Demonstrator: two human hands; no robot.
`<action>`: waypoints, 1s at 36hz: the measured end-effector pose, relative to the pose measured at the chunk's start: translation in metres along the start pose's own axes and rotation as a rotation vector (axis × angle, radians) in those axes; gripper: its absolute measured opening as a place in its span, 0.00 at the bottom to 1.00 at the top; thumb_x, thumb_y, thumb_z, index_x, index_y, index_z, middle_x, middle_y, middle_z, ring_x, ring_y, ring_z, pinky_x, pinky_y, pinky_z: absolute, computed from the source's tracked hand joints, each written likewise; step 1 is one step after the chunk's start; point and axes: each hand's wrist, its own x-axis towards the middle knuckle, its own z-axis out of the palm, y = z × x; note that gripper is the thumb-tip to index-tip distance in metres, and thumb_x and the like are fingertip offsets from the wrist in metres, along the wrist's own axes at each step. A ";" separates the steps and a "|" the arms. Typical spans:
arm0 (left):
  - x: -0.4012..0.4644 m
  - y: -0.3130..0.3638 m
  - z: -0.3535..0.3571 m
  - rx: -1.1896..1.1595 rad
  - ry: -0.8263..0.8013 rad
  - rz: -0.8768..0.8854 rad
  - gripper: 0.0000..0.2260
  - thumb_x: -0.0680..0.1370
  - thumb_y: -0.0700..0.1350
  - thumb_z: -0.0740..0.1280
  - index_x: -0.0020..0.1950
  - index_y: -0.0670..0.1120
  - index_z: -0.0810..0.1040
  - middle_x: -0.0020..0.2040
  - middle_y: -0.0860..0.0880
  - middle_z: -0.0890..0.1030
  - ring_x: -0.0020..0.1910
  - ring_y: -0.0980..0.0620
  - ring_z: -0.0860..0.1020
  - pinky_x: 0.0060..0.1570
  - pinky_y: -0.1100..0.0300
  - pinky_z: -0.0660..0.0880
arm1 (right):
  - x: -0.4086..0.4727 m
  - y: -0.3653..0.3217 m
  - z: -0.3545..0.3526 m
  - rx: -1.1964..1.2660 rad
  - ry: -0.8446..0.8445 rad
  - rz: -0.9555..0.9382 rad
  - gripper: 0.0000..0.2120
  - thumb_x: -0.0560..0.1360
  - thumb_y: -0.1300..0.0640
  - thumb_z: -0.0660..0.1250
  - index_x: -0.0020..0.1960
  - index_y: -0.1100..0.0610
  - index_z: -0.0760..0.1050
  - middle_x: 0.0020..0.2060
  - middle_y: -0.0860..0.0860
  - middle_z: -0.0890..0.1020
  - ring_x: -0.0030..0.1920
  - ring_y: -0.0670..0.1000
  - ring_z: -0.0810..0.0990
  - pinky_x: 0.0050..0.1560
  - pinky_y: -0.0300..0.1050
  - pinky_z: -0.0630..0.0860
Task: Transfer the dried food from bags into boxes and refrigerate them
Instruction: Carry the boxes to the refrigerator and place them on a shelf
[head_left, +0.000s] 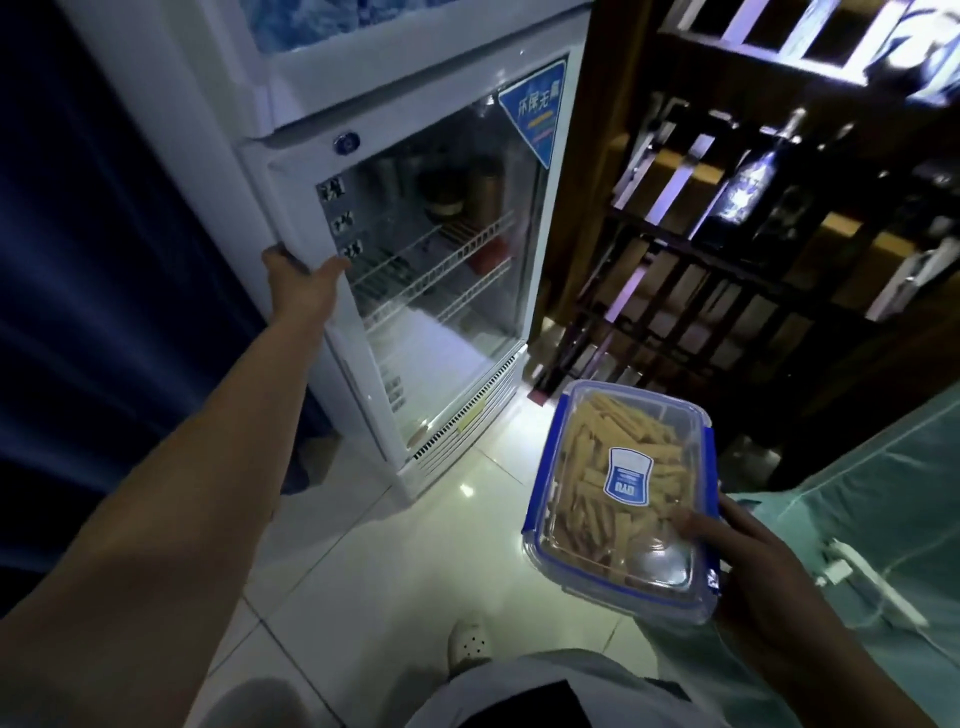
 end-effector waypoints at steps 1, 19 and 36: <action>0.002 -0.004 0.002 -0.014 0.022 0.016 0.30 0.75 0.51 0.74 0.71 0.46 0.62 0.60 0.50 0.72 0.59 0.48 0.75 0.62 0.55 0.74 | 0.001 0.000 -0.001 0.012 0.011 0.000 0.23 0.66 0.56 0.74 0.61 0.47 0.81 0.56 0.57 0.85 0.54 0.67 0.84 0.58 0.78 0.72; -0.182 -0.013 0.089 -0.192 0.061 0.133 0.16 0.76 0.43 0.74 0.57 0.50 0.69 0.49 0.52 0.78 0.48 0.52 0.80 0.51 0.63 0.77 | 0.044 -0.024 -0.044 -0.041 0.122 0.119 0.13 0.69 0.58 0.72 0.53 0.48 0.83 0.49 0.54 0.87 0.45 0.61 0.87 0.49 0.63 0.82; -0.308 0.038 0.327 -0.126 -0.394 0.204 0.26 0.68 0.45 0.81 0.54 0.70 0.73 0.53 0.60 0.82 0.54 0.59 0.82 0.52 0.52 0.82 | 0.077 -0.051 -0.245 0.050 0.222 0.152 0.14 0.70 0.56 0.75 0.54 0.46 0.82 0.47 0.52 0.87 0.43 0.61 0.85 0.36 0.52 0.80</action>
